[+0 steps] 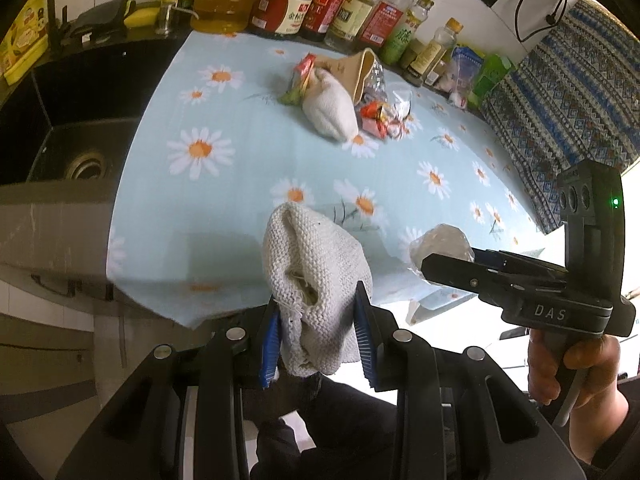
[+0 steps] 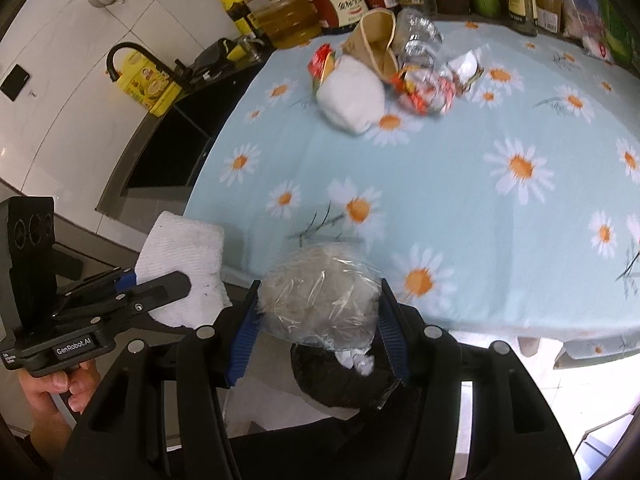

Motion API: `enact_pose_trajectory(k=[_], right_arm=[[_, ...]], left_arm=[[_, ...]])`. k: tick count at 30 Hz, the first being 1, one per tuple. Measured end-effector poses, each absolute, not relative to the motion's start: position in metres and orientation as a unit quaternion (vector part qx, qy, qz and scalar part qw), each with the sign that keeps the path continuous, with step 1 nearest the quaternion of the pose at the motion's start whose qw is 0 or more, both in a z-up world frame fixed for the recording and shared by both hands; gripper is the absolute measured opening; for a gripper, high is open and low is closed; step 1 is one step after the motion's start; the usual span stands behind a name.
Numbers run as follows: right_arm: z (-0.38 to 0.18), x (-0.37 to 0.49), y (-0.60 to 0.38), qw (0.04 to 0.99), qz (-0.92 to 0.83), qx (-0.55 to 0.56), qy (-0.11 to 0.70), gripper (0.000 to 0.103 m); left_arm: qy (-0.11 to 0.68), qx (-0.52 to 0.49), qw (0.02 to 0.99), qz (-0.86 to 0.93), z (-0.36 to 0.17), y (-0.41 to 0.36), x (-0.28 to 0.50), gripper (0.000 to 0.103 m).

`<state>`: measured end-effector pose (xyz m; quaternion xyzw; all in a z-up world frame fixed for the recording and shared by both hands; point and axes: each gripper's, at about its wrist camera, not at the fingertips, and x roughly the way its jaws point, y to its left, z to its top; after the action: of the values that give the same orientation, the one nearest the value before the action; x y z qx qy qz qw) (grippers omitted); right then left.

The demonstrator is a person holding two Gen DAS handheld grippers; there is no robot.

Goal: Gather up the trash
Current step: 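Lower the towel and plastic bag over the black trash bin with both tools, then open both tools to release the items into the bin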

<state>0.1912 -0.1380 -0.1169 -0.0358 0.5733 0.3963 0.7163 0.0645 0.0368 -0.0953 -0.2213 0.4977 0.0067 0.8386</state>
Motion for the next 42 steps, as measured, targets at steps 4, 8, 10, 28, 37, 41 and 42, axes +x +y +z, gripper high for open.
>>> enact_pose_trajectory(k=[4,8,10,28,37,41,42], right_arm=[[-0.127,0.176,-0.137,0.706,0.399,-0.036,0.585,0.056],[-0.139,0.168,-0.136,0.696,0.398,-0.036,0.597,0.056],[-0.145,0.163,-0.135,0.691,0.397,-0.04,0.603,0.056],[-0.182,0.15,-0.123,0.651,0.405,-0.037,0.64,0.06],[-0.184,0.154,-0.124,0.649,0.403,-0.03,0.644,0.069],[-0.181,0.155,-0.126,0.654,0.401,-0.029,0.641,0.069],[-0.18,0.155,-0.126,0.655,0.4,-0.029,0.64,0.069]], left_arm=[[0.509,-0.226,0.83,0.007,-0.107,0.035,0.053,0.031],[0.522,-0.236,0.819,0.012,-0.121,0.037,0.04,0.031],[0.531,-0.241,0.812,0.014,-0.131,0.038,0.034,0.031],[0.592,-0.268,0.76,0.026,-0.179,0.033,0.014,0.039],[0.602,-0.28,0.746,0.04,-0.187,0.041,0.014,0.06],[0.603,-0.28,0.746,0.041,-0.188,0.041,0.015,0.06],[0.603,-0.28,0.746,0.041,-0.187,0.041,0.016,0.06]])
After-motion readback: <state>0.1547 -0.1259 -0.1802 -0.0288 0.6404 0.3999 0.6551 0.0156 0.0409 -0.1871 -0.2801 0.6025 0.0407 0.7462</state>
